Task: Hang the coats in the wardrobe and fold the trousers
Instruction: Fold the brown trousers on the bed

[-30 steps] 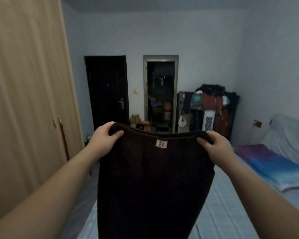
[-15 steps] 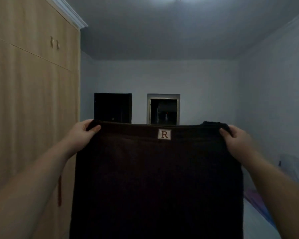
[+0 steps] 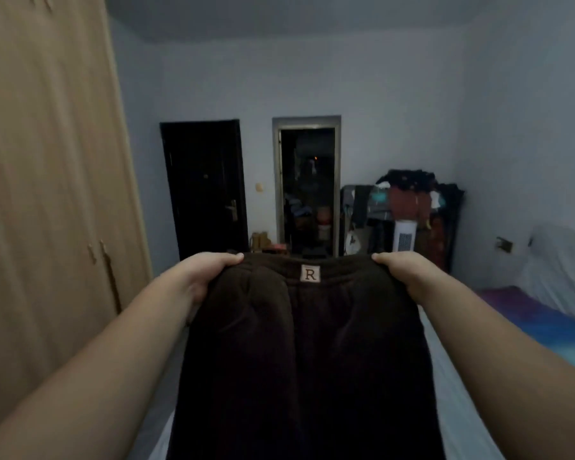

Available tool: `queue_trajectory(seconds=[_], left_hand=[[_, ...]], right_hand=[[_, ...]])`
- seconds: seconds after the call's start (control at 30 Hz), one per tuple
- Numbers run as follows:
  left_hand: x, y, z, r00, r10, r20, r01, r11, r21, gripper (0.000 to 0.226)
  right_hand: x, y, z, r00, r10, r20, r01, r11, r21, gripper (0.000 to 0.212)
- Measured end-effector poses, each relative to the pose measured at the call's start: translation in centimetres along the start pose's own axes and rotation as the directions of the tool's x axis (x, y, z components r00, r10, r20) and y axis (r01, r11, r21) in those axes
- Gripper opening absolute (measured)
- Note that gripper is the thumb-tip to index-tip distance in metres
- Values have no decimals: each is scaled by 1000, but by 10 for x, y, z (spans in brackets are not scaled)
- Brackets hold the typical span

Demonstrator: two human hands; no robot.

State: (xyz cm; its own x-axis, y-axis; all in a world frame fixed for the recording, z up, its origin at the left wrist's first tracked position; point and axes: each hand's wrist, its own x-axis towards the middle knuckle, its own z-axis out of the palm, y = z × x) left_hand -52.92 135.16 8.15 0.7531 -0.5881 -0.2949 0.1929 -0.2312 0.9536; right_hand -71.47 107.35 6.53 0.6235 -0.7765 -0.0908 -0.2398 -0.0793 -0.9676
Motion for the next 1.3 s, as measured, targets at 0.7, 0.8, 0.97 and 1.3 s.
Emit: queue_trajectory(seconds=[0.7,0.8,0.97,1.3], left_hand=[[-18,-238,132,921,389,21,-390,918,68,30],[-32,-251,129,905,425,29,-426,901,82,47],[-50,-266,111,868,496,-19,-481,850,213,42],[-95,-258,67,874,480,76,-486,867,114,34]], right_hand=[[-123,212,120,985,-135,111,92,940,328,22],[-136,219,114,949,-142,280,-2,889,457,37],[-143,237,96,915,-217,340,84,927,367,47],[-132,211,56,705,-383,596,551,826,-121,57]])
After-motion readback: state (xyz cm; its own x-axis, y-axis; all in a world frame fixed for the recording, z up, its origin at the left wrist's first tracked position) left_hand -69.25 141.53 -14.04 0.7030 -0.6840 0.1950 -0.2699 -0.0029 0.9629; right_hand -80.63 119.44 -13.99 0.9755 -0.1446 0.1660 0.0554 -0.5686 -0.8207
